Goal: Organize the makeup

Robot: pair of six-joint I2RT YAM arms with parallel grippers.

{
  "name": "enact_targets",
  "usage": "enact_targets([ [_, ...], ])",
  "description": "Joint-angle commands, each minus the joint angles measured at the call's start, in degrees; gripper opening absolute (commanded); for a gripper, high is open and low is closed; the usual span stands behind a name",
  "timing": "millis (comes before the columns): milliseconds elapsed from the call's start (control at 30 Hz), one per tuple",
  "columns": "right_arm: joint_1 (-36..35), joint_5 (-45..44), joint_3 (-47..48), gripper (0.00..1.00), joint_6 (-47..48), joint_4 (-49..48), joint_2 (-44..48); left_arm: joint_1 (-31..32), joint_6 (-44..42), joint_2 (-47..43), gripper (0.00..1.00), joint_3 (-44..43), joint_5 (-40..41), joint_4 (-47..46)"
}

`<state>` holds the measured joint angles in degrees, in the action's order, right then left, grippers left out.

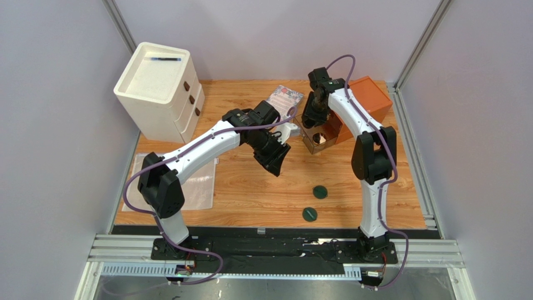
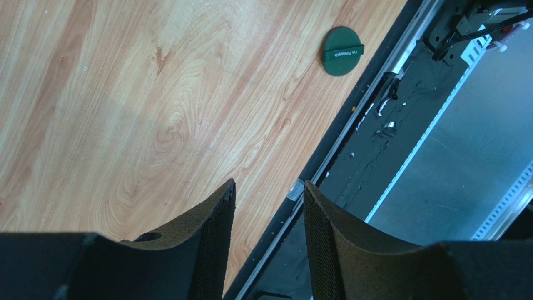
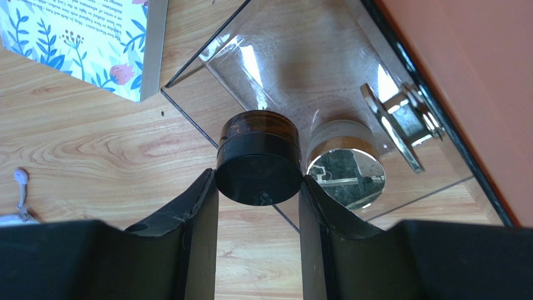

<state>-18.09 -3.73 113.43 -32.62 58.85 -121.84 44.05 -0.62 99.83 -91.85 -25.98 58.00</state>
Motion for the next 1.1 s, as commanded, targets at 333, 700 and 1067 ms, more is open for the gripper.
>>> enact_targets([
  [333, -0.19, 0.47, 2.33, 0.86, -4.38, -3.30, -2.26, -0.46, -1.66, -2.71, 0.50, 0.10, -0.39, -0.25],
  [700, -0.46, 2.06, -2.94, 0.88, -2.45, -3.83, 6.34, -0.55, -1.58, -2.71, 0.50, 0.27, -0.39, -0.69],
  [1067, -6.69, 0.04, -28.41, 0.88, 4.23, -0.32, 28.57, -0.81, -0.34, -2.10, 0.50, 1.59, -2.76, -1.92],
])
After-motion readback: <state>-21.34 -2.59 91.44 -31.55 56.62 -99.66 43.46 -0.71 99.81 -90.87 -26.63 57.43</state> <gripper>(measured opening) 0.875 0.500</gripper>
